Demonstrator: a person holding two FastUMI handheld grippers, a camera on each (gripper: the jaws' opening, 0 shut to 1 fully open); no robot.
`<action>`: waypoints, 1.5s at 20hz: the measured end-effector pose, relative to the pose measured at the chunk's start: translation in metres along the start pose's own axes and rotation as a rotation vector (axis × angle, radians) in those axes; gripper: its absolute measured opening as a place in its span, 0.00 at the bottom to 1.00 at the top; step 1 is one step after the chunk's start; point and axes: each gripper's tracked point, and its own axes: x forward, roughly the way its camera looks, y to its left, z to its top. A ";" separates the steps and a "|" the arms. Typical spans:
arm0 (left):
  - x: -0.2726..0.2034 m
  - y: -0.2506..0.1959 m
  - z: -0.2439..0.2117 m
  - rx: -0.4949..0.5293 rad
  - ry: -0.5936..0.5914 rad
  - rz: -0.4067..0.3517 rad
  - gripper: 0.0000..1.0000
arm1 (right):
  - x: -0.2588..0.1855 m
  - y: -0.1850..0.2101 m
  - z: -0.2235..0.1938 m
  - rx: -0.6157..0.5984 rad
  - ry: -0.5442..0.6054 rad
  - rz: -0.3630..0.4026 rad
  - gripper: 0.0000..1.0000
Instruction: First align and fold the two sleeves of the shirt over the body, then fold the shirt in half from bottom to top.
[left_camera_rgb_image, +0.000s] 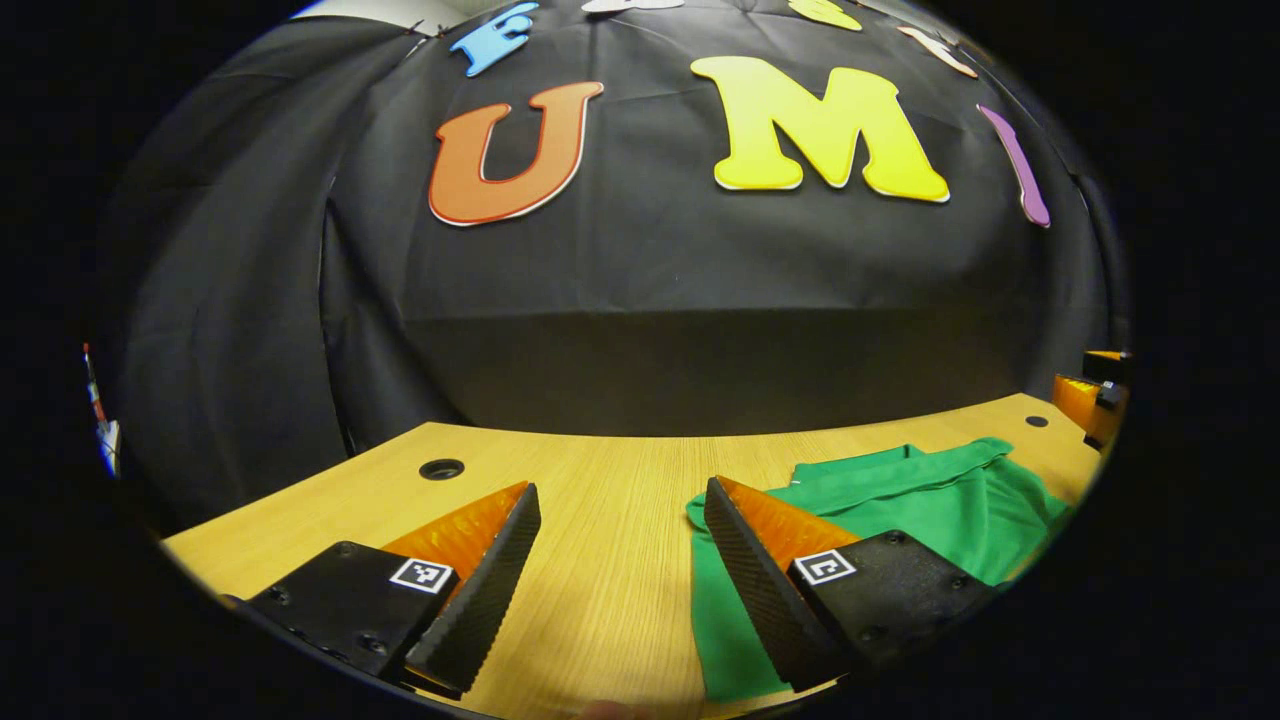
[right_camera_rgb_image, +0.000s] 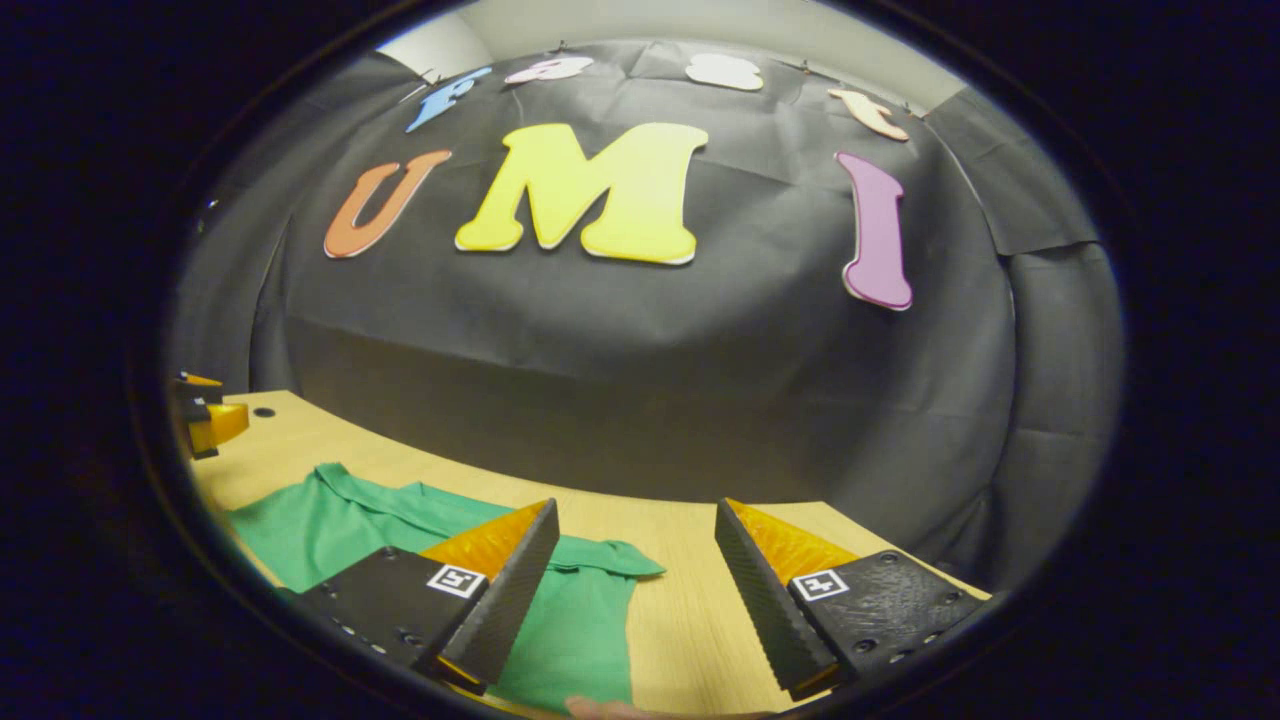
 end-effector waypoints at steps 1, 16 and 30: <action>-0.012 -0.001 -0.008 -0.032 0.024 -0.006 1.00 | -0.018 -0.001 0.001 0.008 -0.010 -0.006 0.95; -0.247 -0.013 0.006 -0.011 0.025 0.024 1.00 | -0.281 -0.051 0.042 -0.011 -0.066 -0.014 0.95; -0.412 -0.059 0.004 0.034 -0.064 -0.108 1.00 | -0.420 -0.079 0.008 -0.047 -0.018 0.018 0.96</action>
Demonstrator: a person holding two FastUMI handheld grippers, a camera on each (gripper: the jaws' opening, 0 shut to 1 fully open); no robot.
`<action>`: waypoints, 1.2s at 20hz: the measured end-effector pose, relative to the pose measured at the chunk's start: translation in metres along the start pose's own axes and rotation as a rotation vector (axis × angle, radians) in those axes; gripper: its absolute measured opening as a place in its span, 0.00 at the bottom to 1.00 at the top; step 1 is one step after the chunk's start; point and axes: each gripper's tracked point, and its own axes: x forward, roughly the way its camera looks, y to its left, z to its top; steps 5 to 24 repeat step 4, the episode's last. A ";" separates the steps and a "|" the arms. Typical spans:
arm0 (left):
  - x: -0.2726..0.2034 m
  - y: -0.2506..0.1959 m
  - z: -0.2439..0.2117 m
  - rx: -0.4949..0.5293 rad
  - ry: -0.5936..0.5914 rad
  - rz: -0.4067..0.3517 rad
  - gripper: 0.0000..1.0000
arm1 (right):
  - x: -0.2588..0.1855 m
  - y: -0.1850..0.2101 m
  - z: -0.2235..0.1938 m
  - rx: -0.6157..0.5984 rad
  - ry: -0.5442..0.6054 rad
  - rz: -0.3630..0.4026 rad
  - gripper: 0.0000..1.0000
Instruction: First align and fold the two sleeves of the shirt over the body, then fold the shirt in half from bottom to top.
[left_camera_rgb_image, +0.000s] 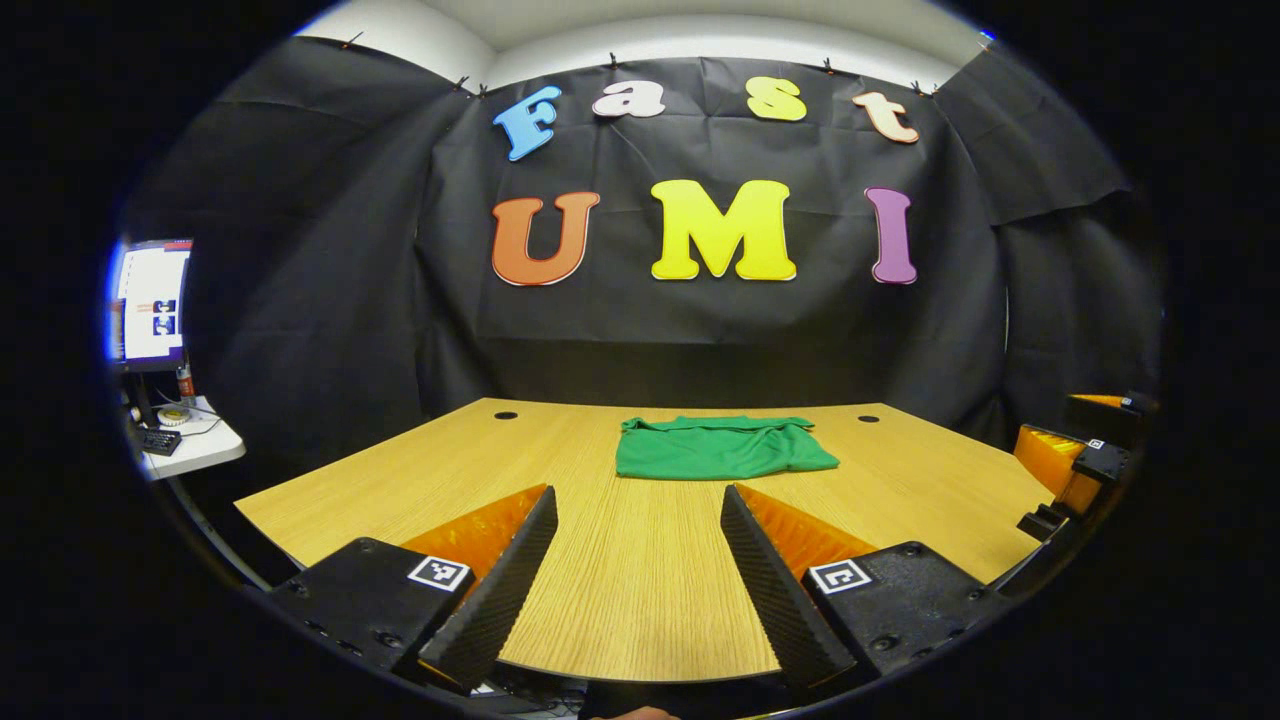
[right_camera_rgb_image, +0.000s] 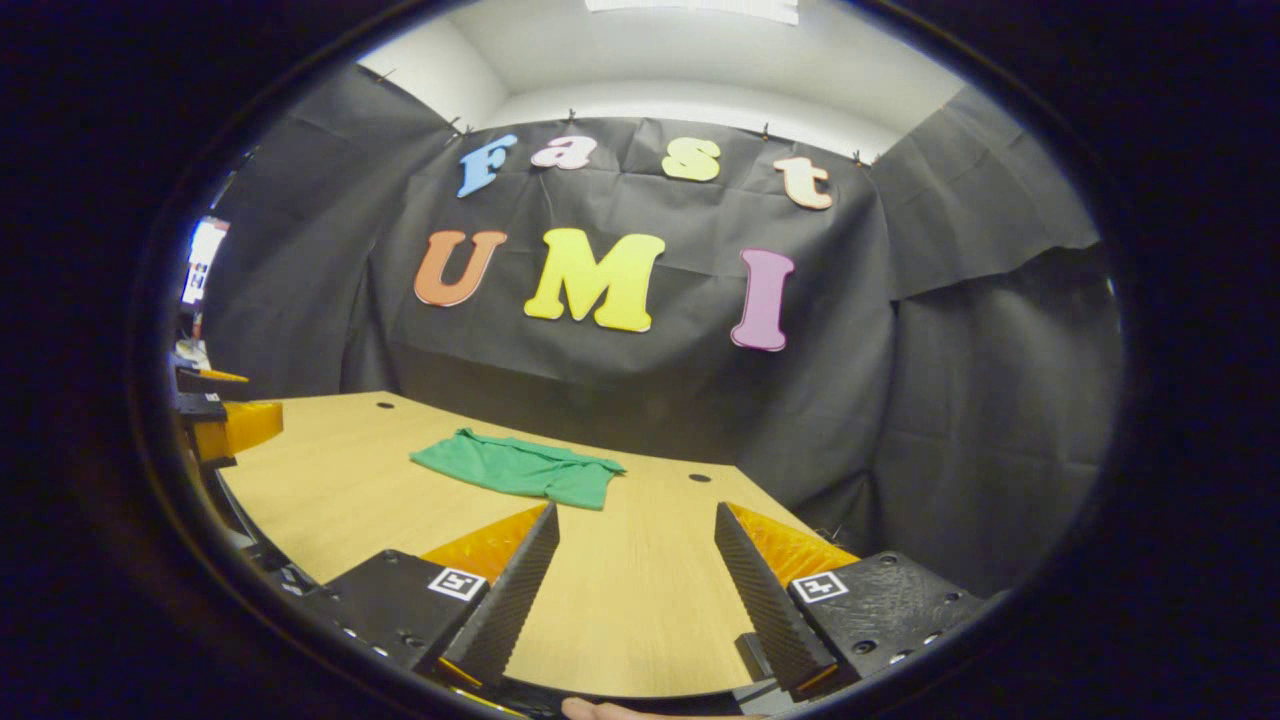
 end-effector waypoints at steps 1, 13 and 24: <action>-0.001 0.000 -0.003 0.000 0.002 -0.004 1.00 | -0.002 0.001 -0.002 0.001 0.006 0.003 0.96; 0.004 0.001 -0.014 -0.026 0.024 -0.018 1.00 | 0.000 0.004 -0.002 0.044 0.024 0.024 0.97; 0.004 0.001 -0.014 -0.026 0.024 -0.018 1.00 | 0.000 0.004 -0.002 0.044 0.024 0.024 0.97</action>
